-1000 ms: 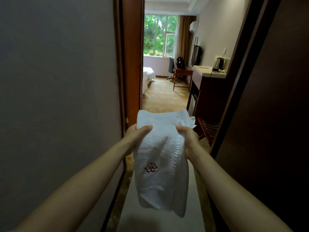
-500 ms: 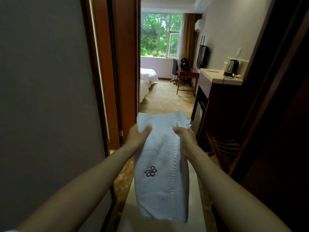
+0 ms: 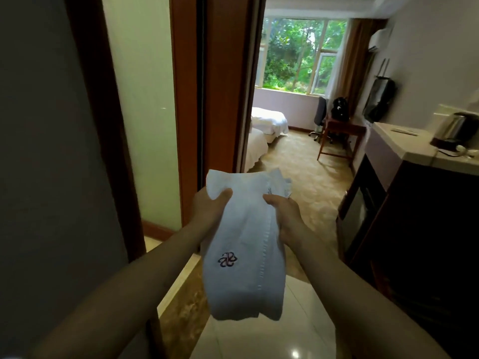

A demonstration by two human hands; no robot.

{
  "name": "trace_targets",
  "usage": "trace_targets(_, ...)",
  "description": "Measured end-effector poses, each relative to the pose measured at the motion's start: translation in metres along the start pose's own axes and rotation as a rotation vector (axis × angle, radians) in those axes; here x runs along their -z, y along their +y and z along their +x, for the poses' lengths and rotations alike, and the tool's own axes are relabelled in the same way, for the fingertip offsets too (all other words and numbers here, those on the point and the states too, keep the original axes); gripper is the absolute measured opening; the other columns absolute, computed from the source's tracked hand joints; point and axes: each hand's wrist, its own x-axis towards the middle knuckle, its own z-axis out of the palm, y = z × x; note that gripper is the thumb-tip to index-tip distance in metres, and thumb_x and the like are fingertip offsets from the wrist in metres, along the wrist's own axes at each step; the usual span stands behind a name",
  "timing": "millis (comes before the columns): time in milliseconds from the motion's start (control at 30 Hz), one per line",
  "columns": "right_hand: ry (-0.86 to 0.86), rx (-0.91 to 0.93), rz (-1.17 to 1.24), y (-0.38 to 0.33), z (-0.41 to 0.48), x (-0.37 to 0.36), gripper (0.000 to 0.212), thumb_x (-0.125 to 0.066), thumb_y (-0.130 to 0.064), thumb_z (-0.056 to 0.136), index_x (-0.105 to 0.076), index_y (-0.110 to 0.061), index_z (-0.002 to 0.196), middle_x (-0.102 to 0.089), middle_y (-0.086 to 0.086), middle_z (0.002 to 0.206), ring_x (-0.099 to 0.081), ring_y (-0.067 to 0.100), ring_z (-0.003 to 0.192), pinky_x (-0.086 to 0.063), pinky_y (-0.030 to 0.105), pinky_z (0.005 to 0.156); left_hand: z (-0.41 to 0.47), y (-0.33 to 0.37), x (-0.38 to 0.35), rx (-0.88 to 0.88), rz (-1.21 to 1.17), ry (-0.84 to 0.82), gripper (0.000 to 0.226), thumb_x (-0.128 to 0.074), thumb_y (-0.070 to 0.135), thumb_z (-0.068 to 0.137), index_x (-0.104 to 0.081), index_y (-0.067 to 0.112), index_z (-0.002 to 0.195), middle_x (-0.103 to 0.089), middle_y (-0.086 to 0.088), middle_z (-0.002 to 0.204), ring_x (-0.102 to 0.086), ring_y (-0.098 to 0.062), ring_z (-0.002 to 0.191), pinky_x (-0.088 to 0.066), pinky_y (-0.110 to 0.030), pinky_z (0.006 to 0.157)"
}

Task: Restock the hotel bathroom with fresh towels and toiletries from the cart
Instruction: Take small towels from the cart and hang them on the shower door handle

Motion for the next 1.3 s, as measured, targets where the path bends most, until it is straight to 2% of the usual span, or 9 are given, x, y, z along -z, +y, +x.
trace_targets(133, -0.010, -0.007, -0.025, -0.008, 0.103, -0.035, 0.034, -0.068, -0.016, 0.086, -0.062, -0.010, 0.119, -0.070, 0.011, 0.105, -0.066, 0.033, 0.092, -0.057, 0.046, 0.082, 0.096, -0.015, -0.020, -0.075, -0.009, 0.056, 0.031, -0.059, 0.036, 0.095, -0.059, 0.017, 0.119, -0.060, 0.005, 0.102, -0.058, -0.013, 0.093, -0.041, -0.015, 0.063)
trace_targets(367, -0.142, -0.041, -0.059, -0.018, 0.253, -0.096, 0.024, -0.066, -0.018, 0.090, -0.058, -0.010, 0.112, -0.063, 0.007, 0.092, -0.061, 0.026, 0.082, -0.052, 0.033, 0.064, 0.242, -0.033, -0.032, 0.000, -0.029, 0.205, 0.021, -0.065, 0.033, 0.091, -0.059, 0.019, 0.106, -0.060, 0.012, 0.084, -0.058, -0.004, 0.075, -0.042, -0.015, 0.055)
trace_targets(533, -0.242, -0.082, -0.086, -0.016, 0.343, -0.164, 0.044, -0.073, -0.027, 0.083, -0.060, -0.012, 0.122, -0.066, 0.013, 0.109, -0.063, 0.035, 0.100, -0.054, 0.052, 0.092, 0.331, -0.055, -0.018, 0.114, -0.055, 0.323, 0.027, -0.065, 0.037, 0.089, -0.059, 0.018, 0.106, -0.064, 0.005, 0.089, -0.061, -0.008, 0.079, -0.042, -0.017, 0.056)
trace_targets(667, -0.381, -0.098, -0.113, -0.016, 0.419, -0.230, 0.037, -0.070, -0.022, 0.084, -0.063, -0.009, 0.118, -0.070, 0.015, 0.104, -0.067, 0.035, 0.096, -0.057, 0.049, 0.088, 0.405, -0.070, 0.004, 0.180, -0.073, 0.463, 0.030, -0.067, 0.037, 0.086, -0.062, 0.012, 0.103, -0.066, -0.003, 0.088, -0.064, -0.015, 0.078, -0.047, -0.022, 0.056)
trace_targets(800, -0.509, -0.125, -0.118, -0.017, 0.487, -0.308, 0.032, -0.072, -0.016, 0.079, -0.069, -0.008, 0.110, -0.074, 0.016, 0.097, -0.071, 0.036, 0.087, -0.059, 0.045, 0.079, 0.474, -0.081, 0.038, 0.172, -0.072, 0.601, 0.030, -0.068, 0.036, 0.082, -0.067, 0.014, 0.102, -0.069, -0.004, 0.088, -0.068, -0.019, 0.079, -0.058, -0.033, 0.064)
trace_targets(900, -0.606, -0.124, -0.120, -0.015, 0.520, -0.367, 0.029, -0.074, -0.015, 0.075, -0.071, -0.011, 0.104, -0.074, 0.016, 0.096, -0.071, 0.037, 0.086, -0.059, 0.048, 0.080, 0.511, -0.092, 0.068, 0.159, -0.057, 0.686, 0.017, -0.068, 0.034, 0.080, -0.068, 0.021, 0.091, -0.070, -0.003, 0.085, -0.070, -0.020, 0.080, -0.061, -0.042, 0.073)
trace_targets(1033, -0.762, -0.159, -0.129, -0.008, 0.550, -0.447, 0.038, -0.075, -0.014, 0.070, -0.071, -0.005, 0.107, -0.073, 0.021, 0.099, -0.070, 0.040, 0.091, -0.058, 0.054, 0.084, 0.544, -0.108, 0.114, 0.154, -0.045, 0.818, 0.025, -0.069, 0.034, 0.080, -0.071, 0.016, 0.097, -0.073, -0.003, 0.088, -0.070, -0.020, 0.085, -0.061, -0.041, 0.076)
trace_targets(1133, -0.856, -0.168, -0.141, 0.004, 0.565, -0.510, 0.030, -0.073, -0.009, 0.077, -0.070, -0.006, 0.107, -0.073, 0.020, 0.102, -0.070, 0.039, 0.097, -0.056, 0.053, 0.088, 0.567, -0.123, 0.156, 0.161, -0.030, 0.898, 0.023, -0.069, 0.036, 0.077, -0.072, 0.019, 0.093, -0.074, -0.001, 0.087, -0.071, -0.018, 0.085, -0.060, -0.042, 0.078)
trace_targets(1300, -0.980, -0.185, -0.126, 0.034, 0.576, -0.625, 0.029, -0.074, -0.007, 0.075, -0.072, -0.006, 0.104, -0.074, 0.018, 0.103, -0.069, 0.037, 0.100, -0.054, 0.055, 0.091, 0.613, -0.154, 0.239, 0.199, -0.002, 1.024, 0.005, -0.069, 0.026, 0.082, -0.069, 0.022, 0.081, -0.071, 0.000, 0.081, -0.069, -0.020, 0.083, -0.057, -0.038, 0.074)
